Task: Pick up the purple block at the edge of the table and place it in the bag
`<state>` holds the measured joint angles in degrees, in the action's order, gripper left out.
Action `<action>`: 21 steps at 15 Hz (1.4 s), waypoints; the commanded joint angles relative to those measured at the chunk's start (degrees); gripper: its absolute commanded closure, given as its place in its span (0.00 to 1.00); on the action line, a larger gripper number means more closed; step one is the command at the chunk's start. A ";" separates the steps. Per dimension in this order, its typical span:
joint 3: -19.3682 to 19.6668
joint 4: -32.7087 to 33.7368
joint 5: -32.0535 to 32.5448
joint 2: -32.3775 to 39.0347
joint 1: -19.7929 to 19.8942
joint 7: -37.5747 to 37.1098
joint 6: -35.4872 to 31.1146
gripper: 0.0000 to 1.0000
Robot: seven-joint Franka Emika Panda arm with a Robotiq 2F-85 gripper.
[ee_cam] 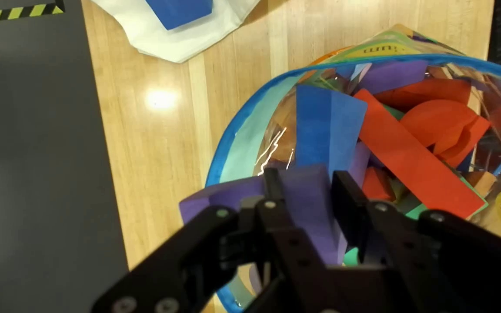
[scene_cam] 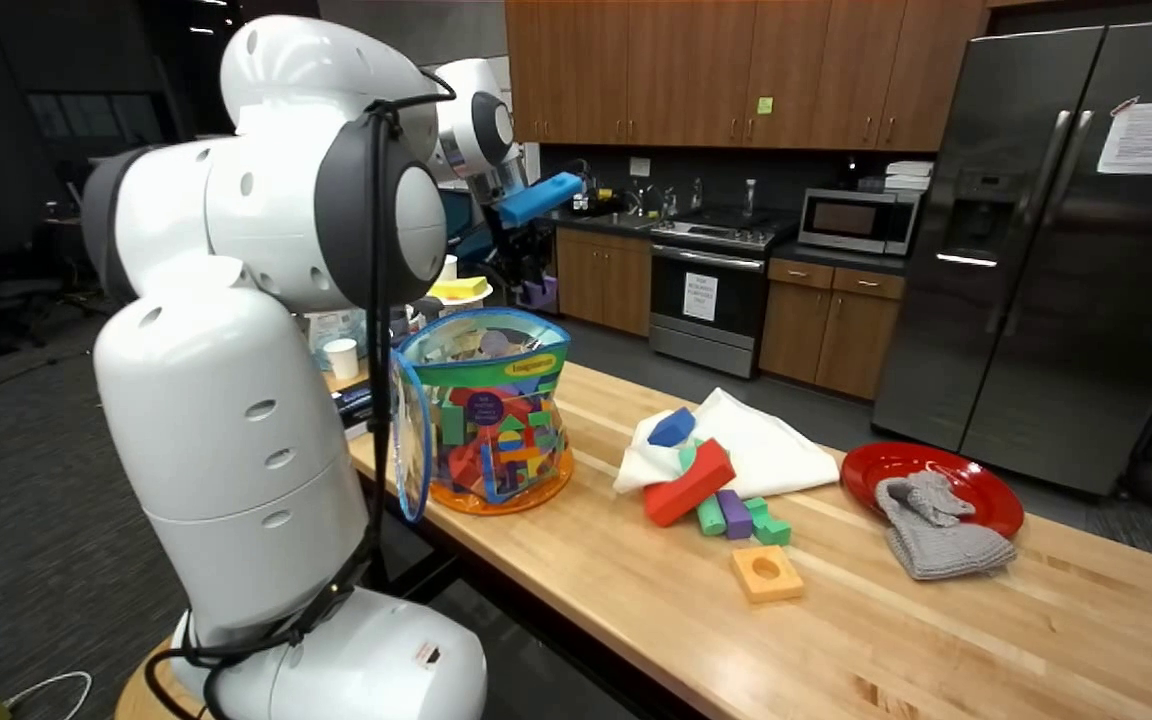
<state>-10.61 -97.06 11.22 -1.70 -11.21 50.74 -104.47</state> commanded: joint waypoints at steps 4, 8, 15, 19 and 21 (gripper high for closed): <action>0.02 -1.17 -1.10 2.27 0.31 3.33 -2.41 0.92; 0.01 -3.00 -1.12 2.44 0.46 3.84 -3.48 0.92; -0.21 -2.76 -0.14 3.26 0.18 2.70 -2.78 0.42; -0.21 -2.77 -0.14 3.20 0.17 2.73 -2.82 0.41; -0.21 -2.78 -0.14 3.20 0.17 2.73 -2.84 0.41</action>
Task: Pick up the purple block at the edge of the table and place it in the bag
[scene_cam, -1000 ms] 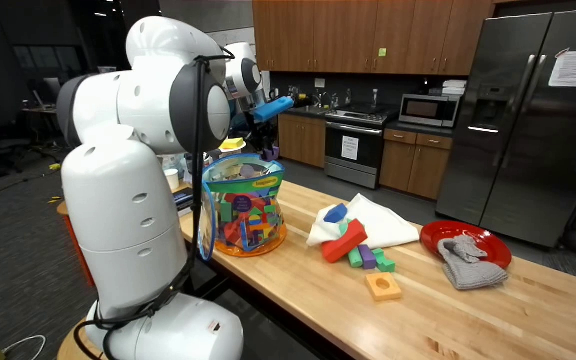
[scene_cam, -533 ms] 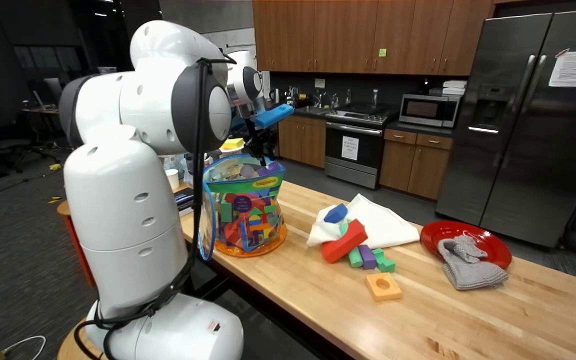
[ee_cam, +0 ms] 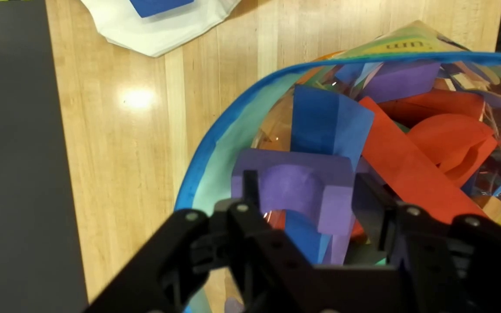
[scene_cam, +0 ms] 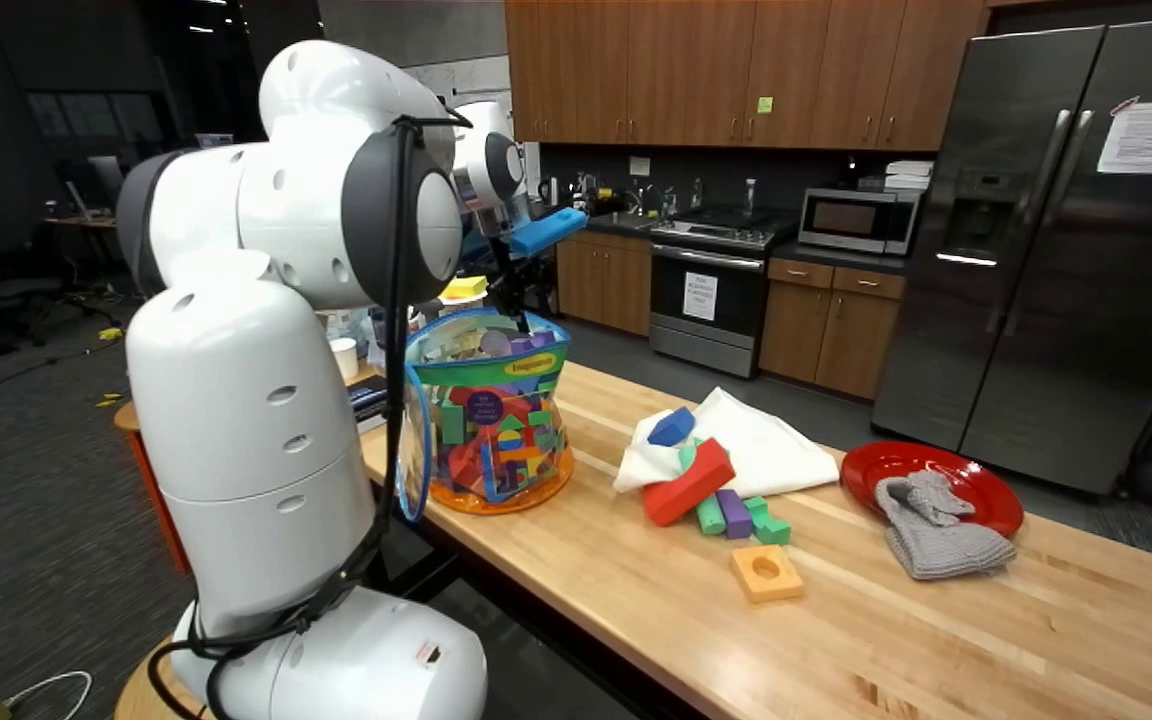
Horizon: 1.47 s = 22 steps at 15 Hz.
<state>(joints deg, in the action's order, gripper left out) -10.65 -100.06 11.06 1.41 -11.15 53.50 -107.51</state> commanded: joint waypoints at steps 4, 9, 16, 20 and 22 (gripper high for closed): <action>-0.09 -0.44 -0.02 -0.35 0.19 -0.44 -0.10 0.15; 0.31 -2.24 -0.12 -1.21 0.65 -1.28 -0.44 0.00; 0.95 -4.01 0.56 -2.46 1.35 -2.84 -0.75 0.00; 1.19 -4.43 0.92 -3.65 1.78 -4.42 -0.66 0.00; 1.43 -5.30 0.97 -4.73 2.05 -5.55 -0.77 0.00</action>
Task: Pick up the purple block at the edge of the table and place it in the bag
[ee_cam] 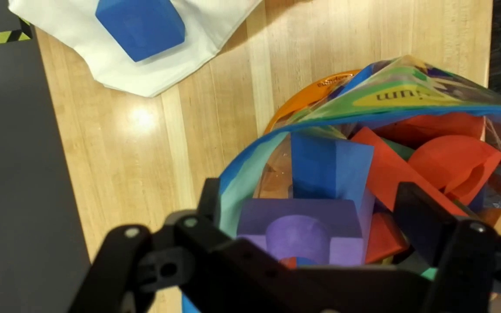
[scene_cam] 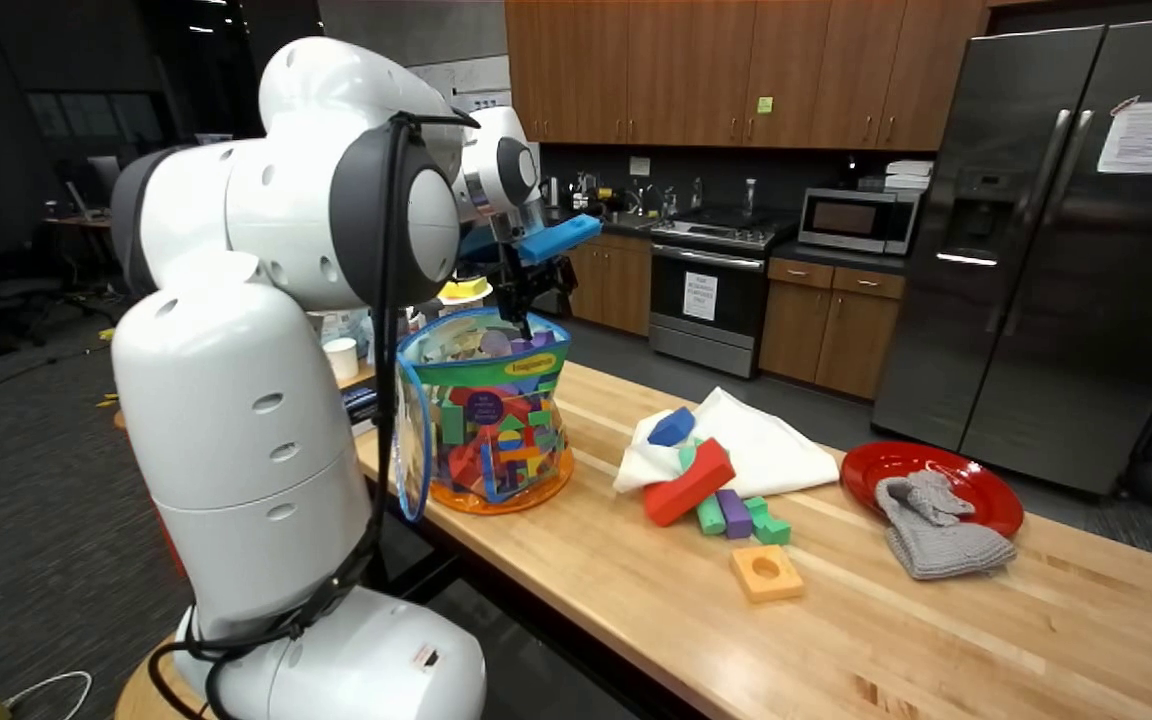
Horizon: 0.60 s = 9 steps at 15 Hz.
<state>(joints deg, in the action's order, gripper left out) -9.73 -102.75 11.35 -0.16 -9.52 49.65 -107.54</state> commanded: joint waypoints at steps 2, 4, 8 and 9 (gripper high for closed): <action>0.79 -3.53 0.72 -4.09 0.68 -3.09 -0.54 0.00; 1.14 -5.24 0.90 -5.44 1.02 -4.74 -0.80 0.00; 1.86 -9.04 1.43 -8.16 1.50 -8.40 -0.71 0.00; 2.00 -10.08 1.65 -8.85 1.57 -9.34 -0.70 0.00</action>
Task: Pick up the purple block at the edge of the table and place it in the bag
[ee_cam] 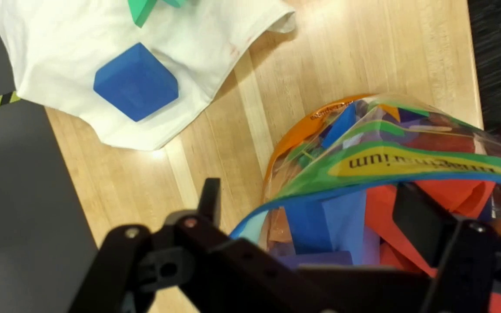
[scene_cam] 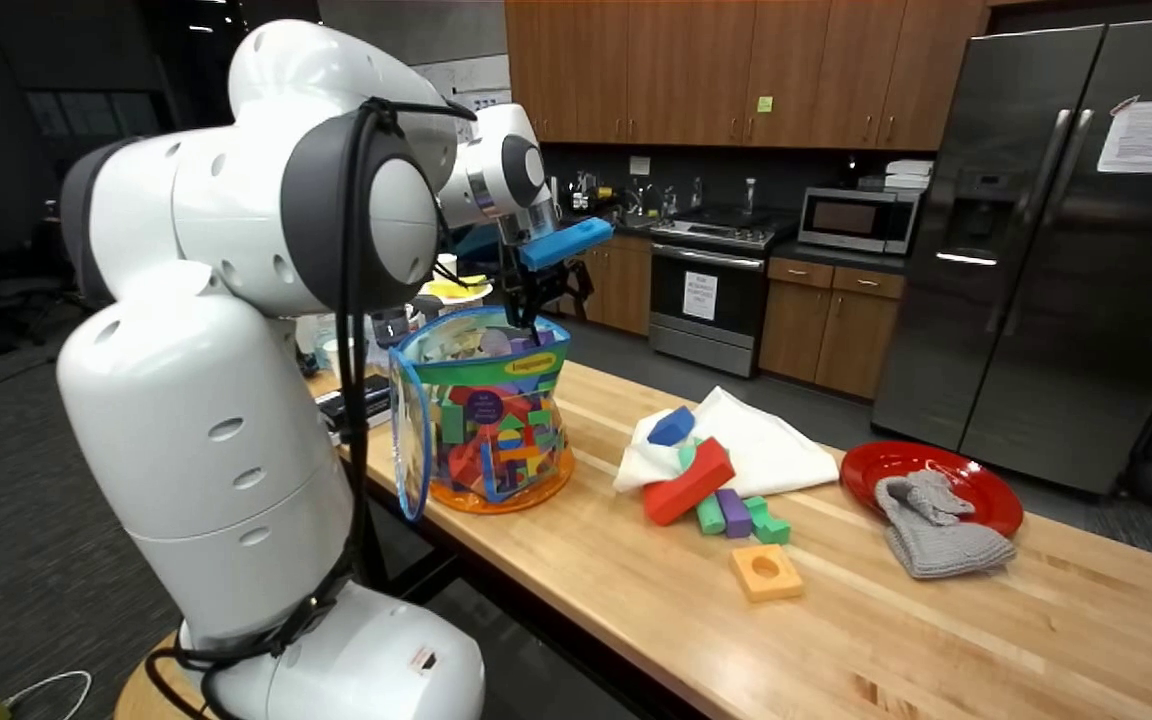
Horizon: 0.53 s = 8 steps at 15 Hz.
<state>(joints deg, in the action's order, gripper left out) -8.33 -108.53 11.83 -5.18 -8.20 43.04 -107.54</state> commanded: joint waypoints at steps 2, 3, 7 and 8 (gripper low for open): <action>0.97 -6.22 1.43 -5.27 0.33 -4.12 -0.73 0.00; 1.16 -6.88 1.48 -5.91 0.38 -4.61 -0.69 0.00; 1.77 -9.23 1.77 -8.15 0.34 -6.32 -0.70 0.00; 1.93 -9.56 1.71 -8.62 0.28 -6.50 -0.65 0.00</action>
<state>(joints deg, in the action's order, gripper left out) -7.03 -115.07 12.68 -10.74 -7.87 37.74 -107.55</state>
